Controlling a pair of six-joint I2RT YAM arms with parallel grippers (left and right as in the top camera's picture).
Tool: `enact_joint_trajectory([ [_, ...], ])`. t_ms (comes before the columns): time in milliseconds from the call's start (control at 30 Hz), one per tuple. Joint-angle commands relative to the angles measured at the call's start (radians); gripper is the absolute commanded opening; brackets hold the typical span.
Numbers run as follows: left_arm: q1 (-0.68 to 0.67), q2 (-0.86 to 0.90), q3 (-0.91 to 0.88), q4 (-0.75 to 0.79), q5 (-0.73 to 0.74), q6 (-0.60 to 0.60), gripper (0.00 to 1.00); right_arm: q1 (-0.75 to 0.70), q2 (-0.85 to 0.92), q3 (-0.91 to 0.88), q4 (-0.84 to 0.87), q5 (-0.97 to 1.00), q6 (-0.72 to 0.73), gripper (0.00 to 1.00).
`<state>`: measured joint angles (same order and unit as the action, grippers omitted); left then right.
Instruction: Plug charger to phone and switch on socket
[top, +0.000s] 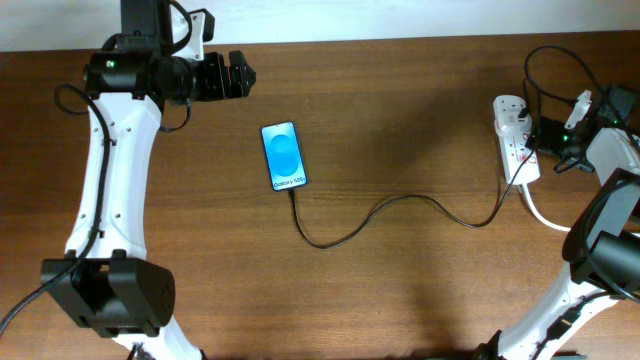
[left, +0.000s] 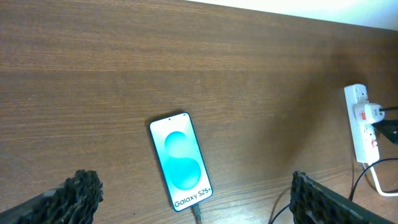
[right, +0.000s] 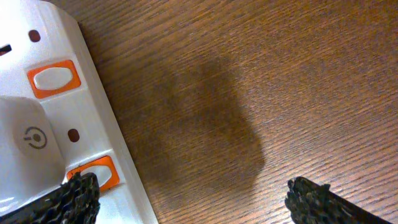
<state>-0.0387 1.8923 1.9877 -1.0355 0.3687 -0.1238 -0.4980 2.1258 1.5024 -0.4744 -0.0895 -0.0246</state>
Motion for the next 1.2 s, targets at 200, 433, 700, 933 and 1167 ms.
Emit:
enact_joint_trajectory([
  [200,0.001,-0.010,0.006,0.002,-0.003,0.009,0.99,0.008,0.024,0.006,-0.007,-0.008,0.006,0.98],
  [433,0.001,-0.010,0.006,0.002,-0.003,0.009,0.99,0.008,0.024,0.006,0.030,-0.011,0.014,0.98],
  [700,0.001,-0.010,0.006,0.002,-0.003,0.009,0.99,0.008,0.024,0.006,0.004,-0.114,0.014,0.98],
  [933,0.001,-0.010,0.006,0.002,-0.003,0.009,0.99,0.009,0.024,-0.005,-0.029,-0.113,0.013,0.98],
  [1167,0.000,-0.010,0.006,0.002,-0.003,0.009,1.00,0.007,0.024,-0.014,0.011,0.034,0.095,0.98],
])
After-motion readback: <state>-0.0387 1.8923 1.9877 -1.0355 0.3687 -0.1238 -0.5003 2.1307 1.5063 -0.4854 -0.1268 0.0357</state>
